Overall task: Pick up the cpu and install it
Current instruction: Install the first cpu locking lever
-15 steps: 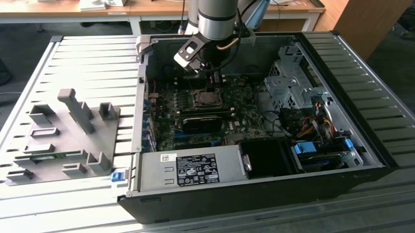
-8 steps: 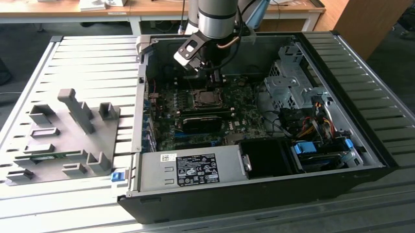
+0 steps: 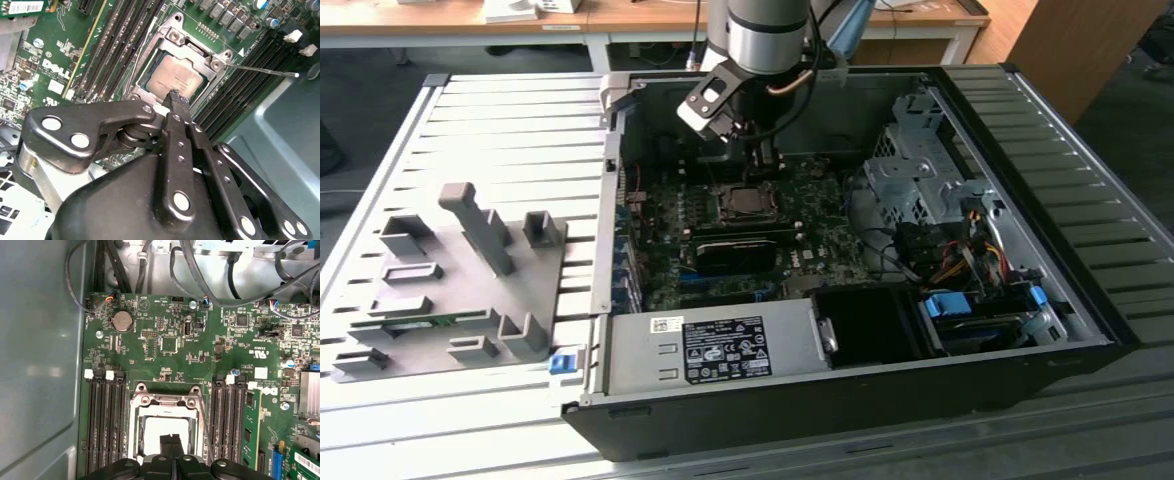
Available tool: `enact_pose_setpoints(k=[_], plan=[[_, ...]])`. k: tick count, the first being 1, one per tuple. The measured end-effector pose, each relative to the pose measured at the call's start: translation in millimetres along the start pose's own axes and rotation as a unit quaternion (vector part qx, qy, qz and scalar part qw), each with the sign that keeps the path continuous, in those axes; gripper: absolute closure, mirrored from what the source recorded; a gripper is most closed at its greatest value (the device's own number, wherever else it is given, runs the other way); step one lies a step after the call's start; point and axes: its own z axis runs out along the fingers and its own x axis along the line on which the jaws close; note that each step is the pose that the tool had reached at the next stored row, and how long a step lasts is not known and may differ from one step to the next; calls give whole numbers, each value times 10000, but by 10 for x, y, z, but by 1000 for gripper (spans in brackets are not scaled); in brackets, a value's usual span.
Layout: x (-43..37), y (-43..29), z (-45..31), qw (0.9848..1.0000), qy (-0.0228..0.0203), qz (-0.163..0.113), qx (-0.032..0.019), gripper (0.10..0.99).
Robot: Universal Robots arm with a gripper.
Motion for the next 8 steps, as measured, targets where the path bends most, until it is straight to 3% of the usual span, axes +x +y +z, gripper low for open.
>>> enact_pose_setpoints(k=[8], plan=[[3, 1, -175, 10000, 0, 0, 0, 980]])
